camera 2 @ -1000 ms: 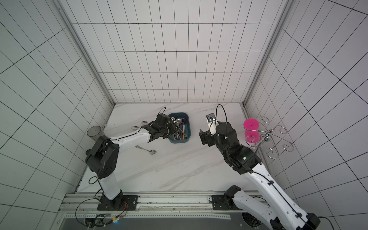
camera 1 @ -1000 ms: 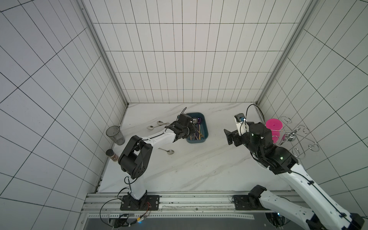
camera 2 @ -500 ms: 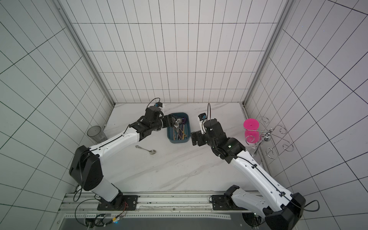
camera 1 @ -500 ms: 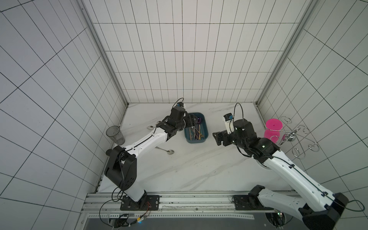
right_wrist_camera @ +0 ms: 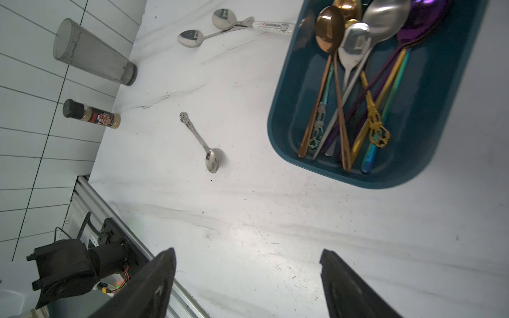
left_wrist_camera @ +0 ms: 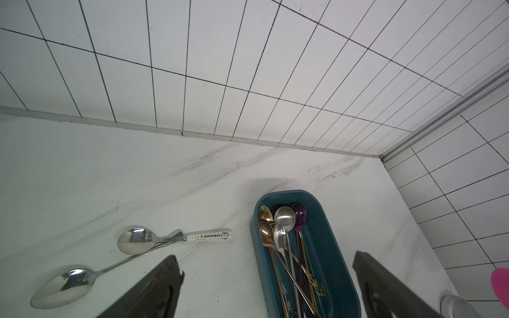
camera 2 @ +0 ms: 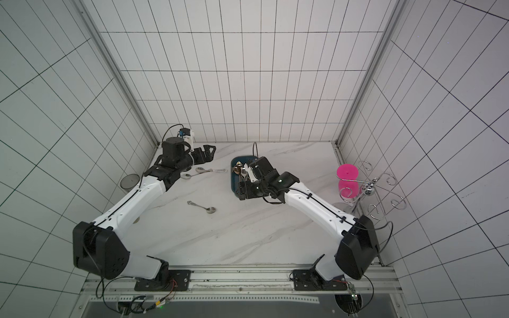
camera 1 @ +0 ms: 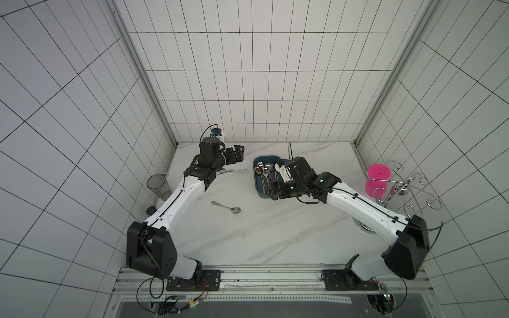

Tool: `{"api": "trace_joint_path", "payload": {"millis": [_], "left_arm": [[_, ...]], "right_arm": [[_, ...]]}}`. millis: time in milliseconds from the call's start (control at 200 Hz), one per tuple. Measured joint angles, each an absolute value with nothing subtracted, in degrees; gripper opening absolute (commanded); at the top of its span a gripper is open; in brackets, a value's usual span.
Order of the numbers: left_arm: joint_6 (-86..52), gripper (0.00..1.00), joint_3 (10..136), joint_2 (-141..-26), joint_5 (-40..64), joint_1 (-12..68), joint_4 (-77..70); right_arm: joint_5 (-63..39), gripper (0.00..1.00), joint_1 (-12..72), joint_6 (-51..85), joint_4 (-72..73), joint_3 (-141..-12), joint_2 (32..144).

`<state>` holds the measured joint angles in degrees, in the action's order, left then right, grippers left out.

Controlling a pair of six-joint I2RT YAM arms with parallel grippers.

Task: Put the spoon into the storage box
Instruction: Pick up the spoon from the center of the board.

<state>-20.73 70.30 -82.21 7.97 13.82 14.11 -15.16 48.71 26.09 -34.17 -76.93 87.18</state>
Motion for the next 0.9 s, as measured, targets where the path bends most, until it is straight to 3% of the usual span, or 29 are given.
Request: {"api": "trace_joint_path", "payload": {"millis": [225,535,899], "left_arm": [[-19.3,0.99,68.5,-79.4,9.1,6.2,14.1],[-21.1,0.99,66.0,-75.6,10.1,-2.4,14.0],[-23.3,0.99,64.8,-74.8,11.2,-5.5,13.9]], "right_arm": [[-21.1,0.77,52.7,23.9,-37.2,-90.3,100.4],[-28.7,0.75,54.5,23.4,-40.3,-97.3,114.2],[-33.2,0.64,54.5,26.3,-42.0,-103.4,124.4]]}}
